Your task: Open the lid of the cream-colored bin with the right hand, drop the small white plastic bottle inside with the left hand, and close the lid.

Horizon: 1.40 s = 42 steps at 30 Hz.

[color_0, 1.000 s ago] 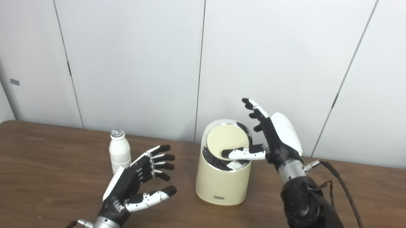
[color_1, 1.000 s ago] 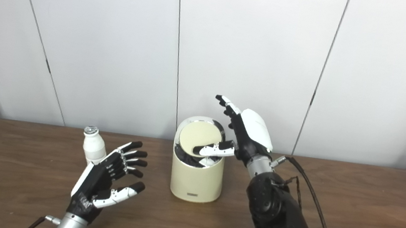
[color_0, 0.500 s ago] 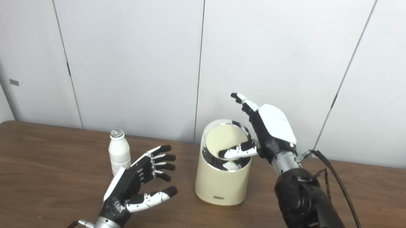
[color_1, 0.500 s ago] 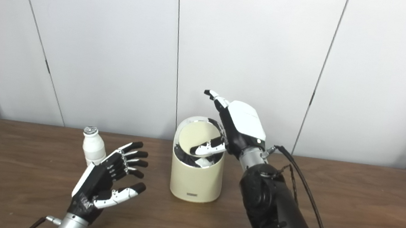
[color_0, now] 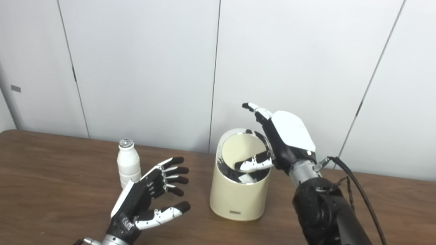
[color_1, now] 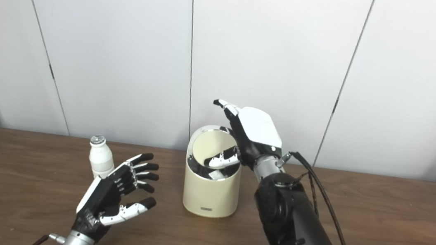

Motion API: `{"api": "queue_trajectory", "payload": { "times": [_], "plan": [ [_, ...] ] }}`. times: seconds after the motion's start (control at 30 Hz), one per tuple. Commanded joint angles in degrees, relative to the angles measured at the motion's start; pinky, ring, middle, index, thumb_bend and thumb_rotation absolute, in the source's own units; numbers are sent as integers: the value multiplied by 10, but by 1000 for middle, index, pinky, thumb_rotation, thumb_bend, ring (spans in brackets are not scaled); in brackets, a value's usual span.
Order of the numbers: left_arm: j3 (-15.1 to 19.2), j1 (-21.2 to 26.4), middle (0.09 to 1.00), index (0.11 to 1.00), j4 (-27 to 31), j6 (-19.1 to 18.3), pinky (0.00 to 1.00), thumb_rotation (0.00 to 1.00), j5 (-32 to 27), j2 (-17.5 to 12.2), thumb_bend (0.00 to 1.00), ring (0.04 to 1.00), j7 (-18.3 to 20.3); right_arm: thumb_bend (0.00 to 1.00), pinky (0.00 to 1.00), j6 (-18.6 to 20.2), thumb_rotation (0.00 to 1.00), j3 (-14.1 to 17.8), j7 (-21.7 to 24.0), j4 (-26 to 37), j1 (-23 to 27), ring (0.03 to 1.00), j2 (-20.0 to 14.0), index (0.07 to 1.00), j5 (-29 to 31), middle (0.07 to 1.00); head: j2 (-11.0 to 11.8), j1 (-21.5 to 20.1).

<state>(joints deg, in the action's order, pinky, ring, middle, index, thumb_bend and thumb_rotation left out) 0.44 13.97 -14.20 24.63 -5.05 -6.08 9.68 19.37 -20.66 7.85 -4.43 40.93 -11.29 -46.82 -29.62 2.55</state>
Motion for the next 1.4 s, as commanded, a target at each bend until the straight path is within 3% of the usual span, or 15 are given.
{"api": "queue_trajectory", "payload": {
  "times": [0.0,0.3,0.43,0.53,0.7,0.8,0.9,1.17,1.37],
  "plan": [
    [0,5,779,855,12,11,599,191,-3,0,707,720,-1,864,660,22,0,-1,14,0,7,808,-11,873,-21,896,0,2],
    [0,5,777,856,10,8,604,177,-6,0,705,720,1,836,690,23,50,11,14,7,2,828,-10,881,-4,899,1,2],
    [-1,6,781,859,7,11,602,167,-7,0,699,720,2,821,681,14,116,31,5,20,-1,828,-7,878,23,889,2,1],
    [-1,6,784,862,6,11,604,167,-8,0,697,719,3,816,628,30,169,52,3,45,-7,823,2,876,39,885,2,1],
    [-1,6,782,861,6,10,602,177,-5,0,705,721,1,817,713,33,201,97,-11,92,-29,837,22,873,85,872,2,1],
    [-1,5,784,863,7,12,599,173,-1,-1,696,720,0,801,665,3,174,135,-33,118,-55,826,37,866,140,864,0,3],
    [0,5,781,860,9,11,602,183,-2,-1,701,720,-1,794,619,-22,182,153,-51,128,-71,804,44,863,171,861,-1,2],
    [0,5,780,856,9,11,601,181,0,-1,701,716,-1,751,672,-103,255,198,-98,146,-165,821,47,858,245,849,0,-2],
    [-1,4,790,859,10,8,603,174,-6,0,702,721,1,733,721,-209,281,222,-120,96,-222,824,40,872,306,858,1,-1]
  ]
}}
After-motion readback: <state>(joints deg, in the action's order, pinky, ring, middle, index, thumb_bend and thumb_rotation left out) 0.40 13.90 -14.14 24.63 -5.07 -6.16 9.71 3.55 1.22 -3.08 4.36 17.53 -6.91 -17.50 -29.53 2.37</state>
